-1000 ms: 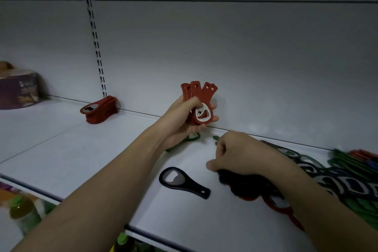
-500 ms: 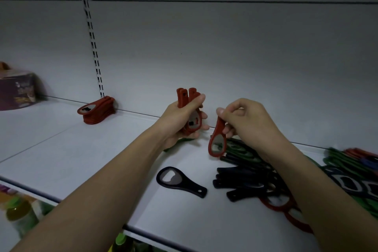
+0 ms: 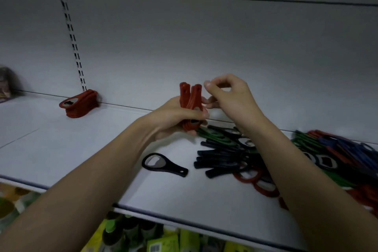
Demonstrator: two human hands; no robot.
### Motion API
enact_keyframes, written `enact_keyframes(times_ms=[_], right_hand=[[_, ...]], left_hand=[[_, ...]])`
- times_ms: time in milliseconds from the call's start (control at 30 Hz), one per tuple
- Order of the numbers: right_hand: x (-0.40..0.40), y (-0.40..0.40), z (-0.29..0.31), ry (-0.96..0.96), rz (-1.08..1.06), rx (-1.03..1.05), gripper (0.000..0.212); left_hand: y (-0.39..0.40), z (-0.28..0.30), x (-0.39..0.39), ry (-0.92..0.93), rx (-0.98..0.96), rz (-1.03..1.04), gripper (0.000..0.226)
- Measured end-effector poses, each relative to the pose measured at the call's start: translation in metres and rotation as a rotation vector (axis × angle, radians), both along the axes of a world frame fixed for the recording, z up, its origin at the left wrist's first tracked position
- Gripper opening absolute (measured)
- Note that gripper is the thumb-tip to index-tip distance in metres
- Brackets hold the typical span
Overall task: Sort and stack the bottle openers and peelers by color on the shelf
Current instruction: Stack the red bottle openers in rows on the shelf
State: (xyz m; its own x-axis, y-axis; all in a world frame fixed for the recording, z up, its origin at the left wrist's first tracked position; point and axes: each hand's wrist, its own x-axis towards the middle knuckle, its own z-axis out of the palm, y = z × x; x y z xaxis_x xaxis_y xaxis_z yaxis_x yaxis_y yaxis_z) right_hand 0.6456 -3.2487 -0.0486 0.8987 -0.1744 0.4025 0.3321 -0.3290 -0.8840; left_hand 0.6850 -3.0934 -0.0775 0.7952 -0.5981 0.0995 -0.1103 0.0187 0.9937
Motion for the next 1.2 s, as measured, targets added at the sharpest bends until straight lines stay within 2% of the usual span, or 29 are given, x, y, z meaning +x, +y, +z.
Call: enact_keyframes(times_ms=[100, 233, 333, 500, 667, 767, 900, 967, 1033, 1133, 1200], right_hand=[[-0.010, -0.023, 0.020, 0.068, -0.004, -0.215, 0.014], [-0.045, -0.057, 0.025, 0.201, 0.096, -0.510, 0.009], [-0.073, -0.074, 0.013, 0.307, 0.149, -0.718, 0.009], [-0.103, -0.084, -0.005, 0.413, 0.188, -0.804, 0.003], [-0.111, -0.073, -0.028, 0.316, 0.136, -0.947, 0.014], [-0.110, -0.061, -0.039, 0.209, 0.103, -1.011, 0.012], [-0.110, -0.050, -0.040, 0.215, 0.105, -1.019, 0.014], [-0.109, -0.047, -0.039, 0.225, 0.085, -1.025, 0.013], [-0.109, -0.043, -0.039, 0.237, 0.065, -1.055, 0.015], [-0.107, -0.037, -0.038, 0.193, 0.029, -1.112, 0.015], [-0.107, -0.032, -0.034, 0.131, -0.002, -1.097, 0.013]], left_hand=[[-0.006, 0.010, -0.010, -0.095, 0.128, 0.039, 0.029], [-0.025, 0.007, -0.038, -0.292, 0.365, -0.115, 0.025], [-0.039, -0.003, -0.056, -0.460, 0.510, -0.151, 0.029], [-0.046, -0.010, -0.060, -0.652, 0.721, -0.075, 0.037], [-0.032, -0.012, -0.053, -0.713, 0.835, 0.124, 0.029], [-0.018, -0.012, -0.051, -0.639, 0.755, 0.259, 0.029], [-0.005, -0.007, -0.062, -0.306, 0.383, 0.382, 0.029], [-0.003, -0.004, -0.070, -0.125, 0.229, 0.378, 0.031], [-0.002, -0.002, -0.078, 0.002, 0.154, 0.343, 0.035], [-0.004, 0.000, -0.087, 0.107, 0.102, 0.290, 0.036], [-0.007, 0.000, -0.091, 0.156, 0.077, 0.239, 0.030]])
